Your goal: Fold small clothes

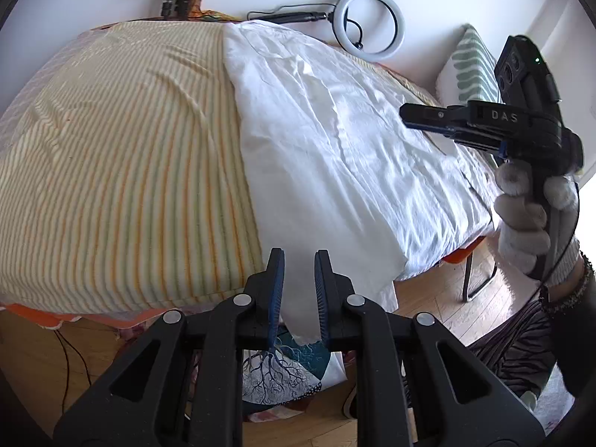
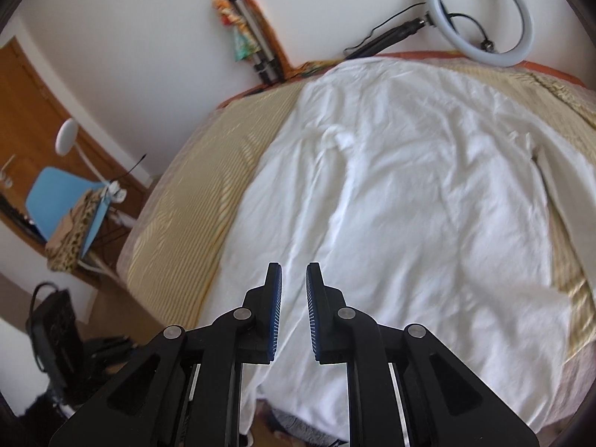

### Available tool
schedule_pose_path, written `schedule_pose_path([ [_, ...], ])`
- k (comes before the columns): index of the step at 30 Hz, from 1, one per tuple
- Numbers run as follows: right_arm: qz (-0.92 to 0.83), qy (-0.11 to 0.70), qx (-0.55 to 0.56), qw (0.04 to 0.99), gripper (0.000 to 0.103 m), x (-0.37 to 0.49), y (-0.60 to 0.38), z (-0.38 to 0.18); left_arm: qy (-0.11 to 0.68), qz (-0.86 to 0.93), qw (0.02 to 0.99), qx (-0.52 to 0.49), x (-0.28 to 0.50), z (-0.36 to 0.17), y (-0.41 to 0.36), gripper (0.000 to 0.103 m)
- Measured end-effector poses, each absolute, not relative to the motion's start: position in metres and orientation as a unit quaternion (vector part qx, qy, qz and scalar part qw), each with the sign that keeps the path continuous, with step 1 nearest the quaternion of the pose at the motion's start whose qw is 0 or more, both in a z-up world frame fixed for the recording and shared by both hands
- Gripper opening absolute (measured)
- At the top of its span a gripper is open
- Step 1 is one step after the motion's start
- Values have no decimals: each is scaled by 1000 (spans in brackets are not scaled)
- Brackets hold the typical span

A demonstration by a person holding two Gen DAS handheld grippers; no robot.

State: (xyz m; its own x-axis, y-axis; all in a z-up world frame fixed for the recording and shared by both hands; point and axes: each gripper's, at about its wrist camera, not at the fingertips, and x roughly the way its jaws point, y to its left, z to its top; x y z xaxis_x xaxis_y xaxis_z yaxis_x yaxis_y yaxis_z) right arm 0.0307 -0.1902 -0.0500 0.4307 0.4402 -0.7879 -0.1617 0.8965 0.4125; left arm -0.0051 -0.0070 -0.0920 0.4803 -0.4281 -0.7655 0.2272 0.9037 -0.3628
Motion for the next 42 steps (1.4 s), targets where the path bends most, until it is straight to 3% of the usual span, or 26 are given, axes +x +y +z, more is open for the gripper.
schedule_pose_path([
  [10,225,543,50,808,12,1,-130,-92,517,-198,833,20,-26,-133,-51,14],
  [18,201,522,47,827,12,-6,-149,-71,465,-207,861,-19,-38,-90,-43,14],
  [20,191,513,48,836,21,-8,-158,-62,447,-211,869,-23,-37,-77,-47,14],
  [22,175,497,56,848,36,-12,-171,-53,442,-219,869,-36,-34,-72,-52,14],
  [23,167,488,60,854,38,-14,-178,-48,442,-224,868,-43,-30,-70,-53,16],
  [25,152,474,66,865,38,-20,-194,-39,439,-237,865,-48,-25,-66,-63,32],
  [26,143,468,68,869,38,-22,-203,-35,437,-240,865,-45,-23,-64,-70,34],
  [28,124,453,78,879,39,-29,-223,-29,435,-251,864,-33,-18,-58,-87,35],
  [31,100,451,91,882,54,-32,-256,-26,434,-272,859,-20,-10,-50,-116,35],
  [42,37,465,84,880,55,-39,-371,-21,439,-339,832,19,11,-44,-217,35],
])
